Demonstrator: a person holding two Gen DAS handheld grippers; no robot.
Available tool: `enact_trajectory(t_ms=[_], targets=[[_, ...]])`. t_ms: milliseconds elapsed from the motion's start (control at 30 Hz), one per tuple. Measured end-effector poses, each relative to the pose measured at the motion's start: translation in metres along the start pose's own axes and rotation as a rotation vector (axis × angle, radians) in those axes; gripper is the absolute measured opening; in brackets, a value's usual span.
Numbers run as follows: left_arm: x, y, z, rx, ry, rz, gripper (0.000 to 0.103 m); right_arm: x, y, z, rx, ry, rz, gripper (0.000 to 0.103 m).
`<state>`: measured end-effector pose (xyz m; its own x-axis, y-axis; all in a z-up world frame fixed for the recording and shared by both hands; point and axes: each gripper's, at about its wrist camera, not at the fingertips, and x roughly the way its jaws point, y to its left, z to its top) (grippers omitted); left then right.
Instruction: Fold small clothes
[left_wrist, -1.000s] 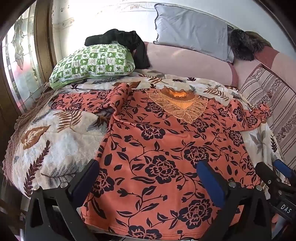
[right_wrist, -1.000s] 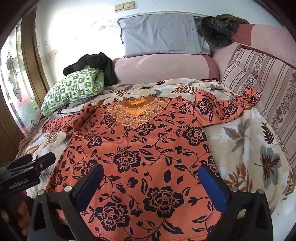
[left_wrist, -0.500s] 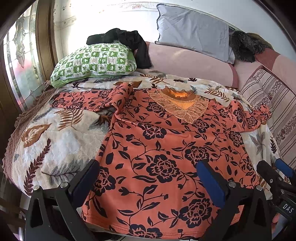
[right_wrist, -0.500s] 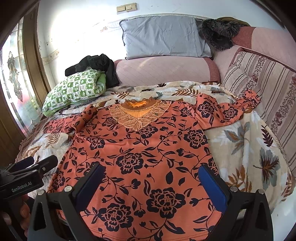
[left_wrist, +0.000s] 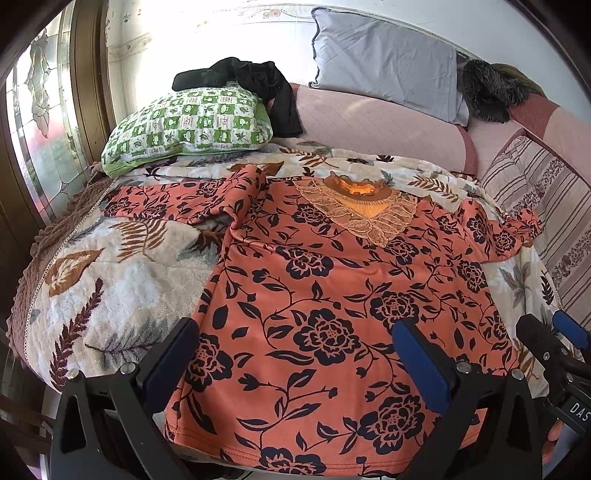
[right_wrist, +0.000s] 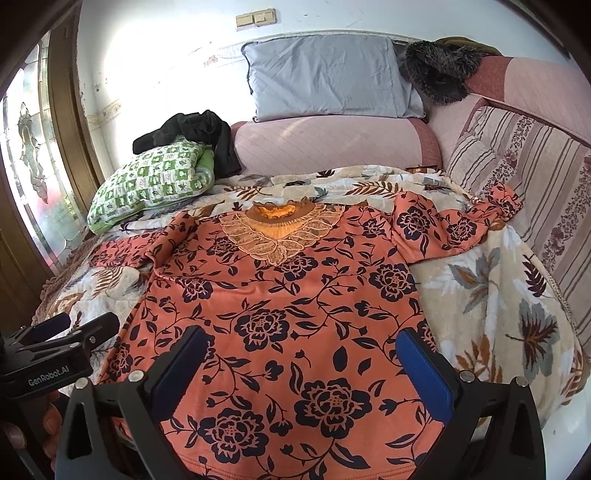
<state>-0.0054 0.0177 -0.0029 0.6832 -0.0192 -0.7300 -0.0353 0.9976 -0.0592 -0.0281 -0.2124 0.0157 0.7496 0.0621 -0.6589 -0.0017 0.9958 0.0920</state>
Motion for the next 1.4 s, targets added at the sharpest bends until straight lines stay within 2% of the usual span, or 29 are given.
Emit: enact_trajectory(t_ms=[1400], targets=[[-0.0027, 0.0003, 0.0065, -0.001, -0.002, 0.003, 0.103, -0.0007, 0.0028, 0.005, -0.009, -0.007, 0.006, 0.103]])
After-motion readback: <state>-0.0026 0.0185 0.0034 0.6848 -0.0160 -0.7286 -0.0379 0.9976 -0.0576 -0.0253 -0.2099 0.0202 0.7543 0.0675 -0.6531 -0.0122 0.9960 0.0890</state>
